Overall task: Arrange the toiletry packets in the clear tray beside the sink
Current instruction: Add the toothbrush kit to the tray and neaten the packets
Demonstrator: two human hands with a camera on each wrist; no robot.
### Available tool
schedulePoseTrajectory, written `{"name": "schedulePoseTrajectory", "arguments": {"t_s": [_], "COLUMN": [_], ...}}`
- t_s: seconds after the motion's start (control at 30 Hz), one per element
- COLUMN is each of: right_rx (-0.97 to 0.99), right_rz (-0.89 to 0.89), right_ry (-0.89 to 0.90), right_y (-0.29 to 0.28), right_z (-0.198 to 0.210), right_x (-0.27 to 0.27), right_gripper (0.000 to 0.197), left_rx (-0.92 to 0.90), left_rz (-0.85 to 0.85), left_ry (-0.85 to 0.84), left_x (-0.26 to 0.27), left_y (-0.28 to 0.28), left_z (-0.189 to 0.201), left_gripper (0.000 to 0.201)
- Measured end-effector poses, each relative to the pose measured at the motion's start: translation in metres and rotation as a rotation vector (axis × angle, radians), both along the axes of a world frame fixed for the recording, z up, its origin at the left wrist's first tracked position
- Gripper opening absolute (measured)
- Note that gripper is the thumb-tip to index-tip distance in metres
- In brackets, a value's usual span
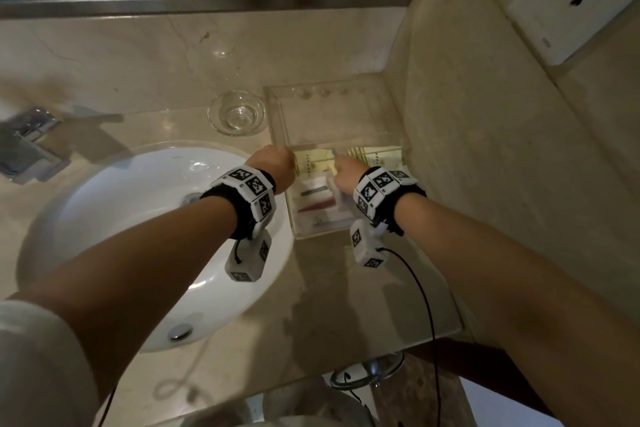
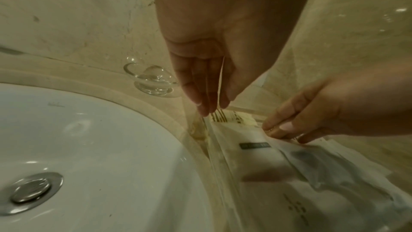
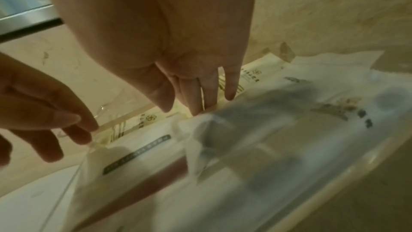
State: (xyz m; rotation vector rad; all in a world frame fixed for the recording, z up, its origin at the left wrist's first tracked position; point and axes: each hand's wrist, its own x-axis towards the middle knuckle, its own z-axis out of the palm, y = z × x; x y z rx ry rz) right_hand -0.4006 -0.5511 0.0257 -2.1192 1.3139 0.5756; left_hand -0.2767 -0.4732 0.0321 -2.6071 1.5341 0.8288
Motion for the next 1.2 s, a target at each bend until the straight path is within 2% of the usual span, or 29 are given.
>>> {"name": "schedulePoseTrajectory", "arguments": {"t_s": [0.2,0.3,0.43,0.6,0.83,1.0,1.2], "right_rx": [-0.223,-0.186,-0.134,-0.036,-0.092,-0.088,-0.105], "right_rz": [-0.162,-0.211,-0.215,-0.139,-0.079,-0.077,-0.048], "right_ry": [-0.159,-0.114,-0.114,-0.133,-0.078,-0.088,-0.037], "right_y": [-0.019,-0.029,-0.034,-0.037,-0.044,-0.049,-0.048], "right_z": [0.014,0.017,0.009,-0.005,-0.012,-0.014,-0.017], "right_x": [-0.031,-0.049,-0.065,-0.072,-0.071,-0.071,-0.070], "right_gripper": [0.031,0.032,0.044,0.053,0.054,0.054,0.056], "left_rx": [-0.173,-0.188,-0.108,-0.017,-0.028,-0.014,-0.010], "left_rz": [0.043,0.064,0.143,0.112,0.192,0.219,0.210], "left_ry": [0.209,0.384,0.591,0.579,0.664,0.730,0.709], "left_x": [-0.019,-0.039,-0.058,-0.065,-0.071,-0.075,-0.076], "left_y": [-0.017,-0.029,-0.041,-0.054,-0.067,-0.071,-0.072], "left_z": [0.000,-0.001,-0.014,-0.023,-0.027,-0.027,-0.024], "left_gripper": [0.030,0.031,0.037,0.036,0.030,0.035,0.035]}}
